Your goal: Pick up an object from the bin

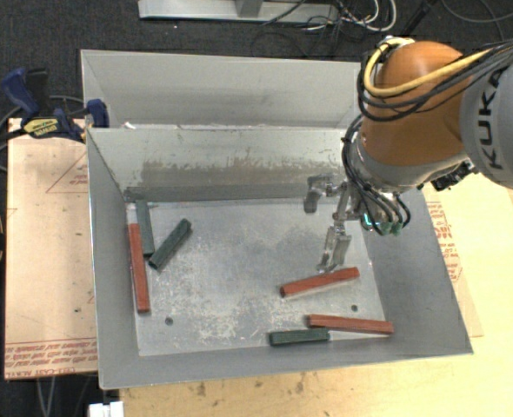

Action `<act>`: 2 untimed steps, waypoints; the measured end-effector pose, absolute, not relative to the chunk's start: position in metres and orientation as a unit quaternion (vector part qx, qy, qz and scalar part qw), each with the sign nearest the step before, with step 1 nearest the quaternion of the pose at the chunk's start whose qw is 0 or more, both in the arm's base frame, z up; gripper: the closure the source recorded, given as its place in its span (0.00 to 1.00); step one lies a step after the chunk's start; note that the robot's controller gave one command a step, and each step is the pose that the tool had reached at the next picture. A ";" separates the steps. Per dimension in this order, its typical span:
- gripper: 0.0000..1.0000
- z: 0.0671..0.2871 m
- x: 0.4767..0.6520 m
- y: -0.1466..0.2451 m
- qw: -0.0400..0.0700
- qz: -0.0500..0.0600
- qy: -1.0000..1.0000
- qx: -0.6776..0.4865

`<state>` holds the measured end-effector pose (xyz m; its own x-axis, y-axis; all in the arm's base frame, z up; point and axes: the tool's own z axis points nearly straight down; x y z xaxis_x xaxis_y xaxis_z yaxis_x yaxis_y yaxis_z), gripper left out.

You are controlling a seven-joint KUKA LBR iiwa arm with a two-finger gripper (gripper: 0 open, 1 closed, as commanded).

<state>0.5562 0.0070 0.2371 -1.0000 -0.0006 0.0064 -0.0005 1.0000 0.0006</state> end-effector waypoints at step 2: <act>0.00 0.112 0.479 -0.042 0.001 -0.001 -0.996 0.089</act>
Offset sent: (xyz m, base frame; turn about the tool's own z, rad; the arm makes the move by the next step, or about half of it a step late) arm -0.0461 -0.0357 -0.1145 -0.0900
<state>0.4793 -0.0421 0.1115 -0.9841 -0.1774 0.0022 -0.1774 0.9841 0.0012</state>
